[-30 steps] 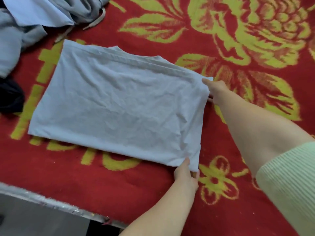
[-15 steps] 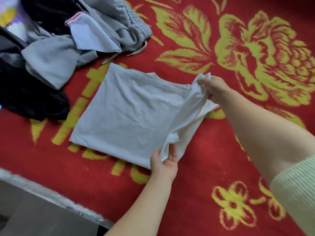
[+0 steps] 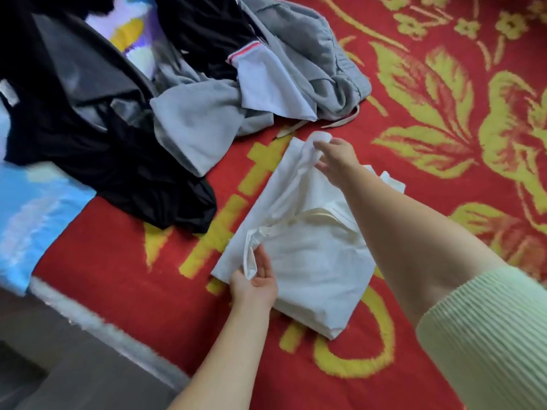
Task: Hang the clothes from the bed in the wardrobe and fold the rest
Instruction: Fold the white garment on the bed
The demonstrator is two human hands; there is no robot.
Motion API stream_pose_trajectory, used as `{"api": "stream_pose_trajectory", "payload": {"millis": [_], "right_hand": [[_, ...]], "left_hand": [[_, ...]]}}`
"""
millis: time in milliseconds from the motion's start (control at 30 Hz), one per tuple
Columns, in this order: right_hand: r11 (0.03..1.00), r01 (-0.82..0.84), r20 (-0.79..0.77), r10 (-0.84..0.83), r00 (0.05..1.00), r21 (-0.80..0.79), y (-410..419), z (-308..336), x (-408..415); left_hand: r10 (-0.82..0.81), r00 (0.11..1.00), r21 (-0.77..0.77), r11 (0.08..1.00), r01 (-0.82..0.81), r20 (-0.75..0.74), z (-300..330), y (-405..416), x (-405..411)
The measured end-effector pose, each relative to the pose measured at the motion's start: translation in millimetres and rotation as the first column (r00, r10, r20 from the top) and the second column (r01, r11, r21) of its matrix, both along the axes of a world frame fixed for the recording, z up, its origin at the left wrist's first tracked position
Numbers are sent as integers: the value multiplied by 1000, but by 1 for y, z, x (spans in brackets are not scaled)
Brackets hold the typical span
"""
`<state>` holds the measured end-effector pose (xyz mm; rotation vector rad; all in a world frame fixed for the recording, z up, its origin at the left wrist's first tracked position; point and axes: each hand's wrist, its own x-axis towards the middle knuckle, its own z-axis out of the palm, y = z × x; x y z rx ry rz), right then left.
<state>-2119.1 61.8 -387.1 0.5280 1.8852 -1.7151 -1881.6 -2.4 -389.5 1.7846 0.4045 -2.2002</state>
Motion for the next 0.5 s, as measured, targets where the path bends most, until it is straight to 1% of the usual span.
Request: {"api": "stream_pose_trajectory", "payload": {"millis": [33, 67, 100, 133, 167, 233, 267, 300, 333, 367, 400, 433, 467, 500], "right_hand": [[995, -8, 39, 12, 999, -97, -6, -3, 4], [988, -8, 53, 16, 998, -151, -8, -7, 7], [991, -6, 45, 12, 999, -134, -5, -6, 9], [996, 2, 20, 0, 1000, -91, -1, -8, 10], [1000, 14, -6, -14, 1000, -10, 8, -4, 12], [988, 25, -76, -13, 997, 155, 32, -1, 16], [969, 41, -106, -16, 994, 244, 50, 1, 18], [939, 64, -132, -20, 991, 339, 69, 6, 23], [903, 88, -147, -28, 989, 419, 87, 4, 28], [860, 113, -146, -46, 988, 498, 107, 5, 34], [812, 126, -125, -66, 990, 570, 126, 2, 39], [772, 114, -75, -86, 993, 625, 142, -1, 46], [757, 76, -5, -96, 995, 649, 154, -7, 54], [786, 35, 84, -110, 990, 617, 163, -14, 62]], "left_hand": [[15, 1000, -14, 1000, -15, 9, -9, -9, 1], [25, 999, -38, 999, -25, 22, -15, -15, 3], [27, 999, -63, 998, -25, 40, -21, -22, 5], [13, 998, -90, 996, -7, 67, -26, -27, 7], [-25, 994, -120, 992, 37, 102, -28, -29, 10], [-181, 967, -193, 957, 214, 177, -27, -26, 11], [-285, 935, -244, 911, 333, 211, -21, -20, 7], [-384, 890, -311, 839, 447, 244, -14, -11, 1], [-465, 838, -398, 738, 545, 286, -9, -3, -5], [-559, 762, -488, 590, 643, 328, -5, 7, -14], [-666, 646, -563, 392, 728, 372, -3, 18, -25], [-768, 493, -599, 182, 780, 408, -3, 28, -35], [-848, 321, -598, 6, 801, 422, -5, 39, -46], [-902, 150, -570, -121, 812, 405, -8, 48, -55]]}}
